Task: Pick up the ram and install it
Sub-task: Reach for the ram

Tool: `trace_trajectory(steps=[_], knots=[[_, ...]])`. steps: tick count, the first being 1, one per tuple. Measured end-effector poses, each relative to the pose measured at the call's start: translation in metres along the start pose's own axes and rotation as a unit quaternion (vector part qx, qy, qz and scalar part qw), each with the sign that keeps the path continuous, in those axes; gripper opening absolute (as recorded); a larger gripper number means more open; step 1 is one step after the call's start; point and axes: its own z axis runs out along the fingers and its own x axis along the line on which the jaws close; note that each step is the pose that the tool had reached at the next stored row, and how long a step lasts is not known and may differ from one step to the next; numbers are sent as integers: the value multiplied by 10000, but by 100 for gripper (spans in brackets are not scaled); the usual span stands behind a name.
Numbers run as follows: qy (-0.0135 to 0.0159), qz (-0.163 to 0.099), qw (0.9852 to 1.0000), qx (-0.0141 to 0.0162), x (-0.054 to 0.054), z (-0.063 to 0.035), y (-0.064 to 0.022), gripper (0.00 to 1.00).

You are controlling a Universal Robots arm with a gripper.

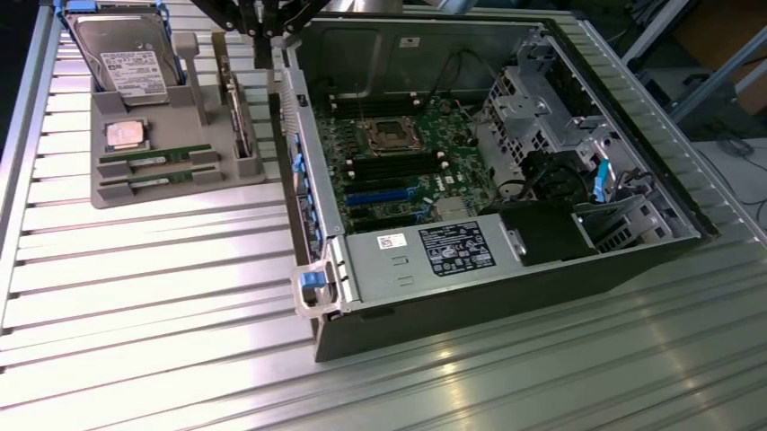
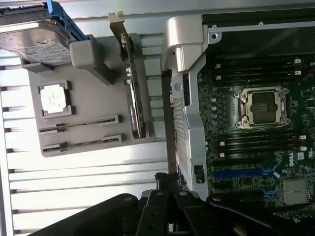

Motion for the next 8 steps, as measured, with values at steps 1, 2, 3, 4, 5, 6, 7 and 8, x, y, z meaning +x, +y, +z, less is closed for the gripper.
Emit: trace_trajectory(steps=[1,2,3,4,5,6,7,8], knots=[[0,0,10000,0,3,0,0,10],[0,0,10000,0,7,0,0,10],[0,0,10000,0,12,0,-1,10],[0,0,10000,0,17,0,-1,10],[0,0,10000,0,23,0,-2,10],[0,0,10000,0,31,-1,-2,10],[0,0,10000,0,34,-1,-3,10],[0,0,10000,-1,38,-1,-3,10]])
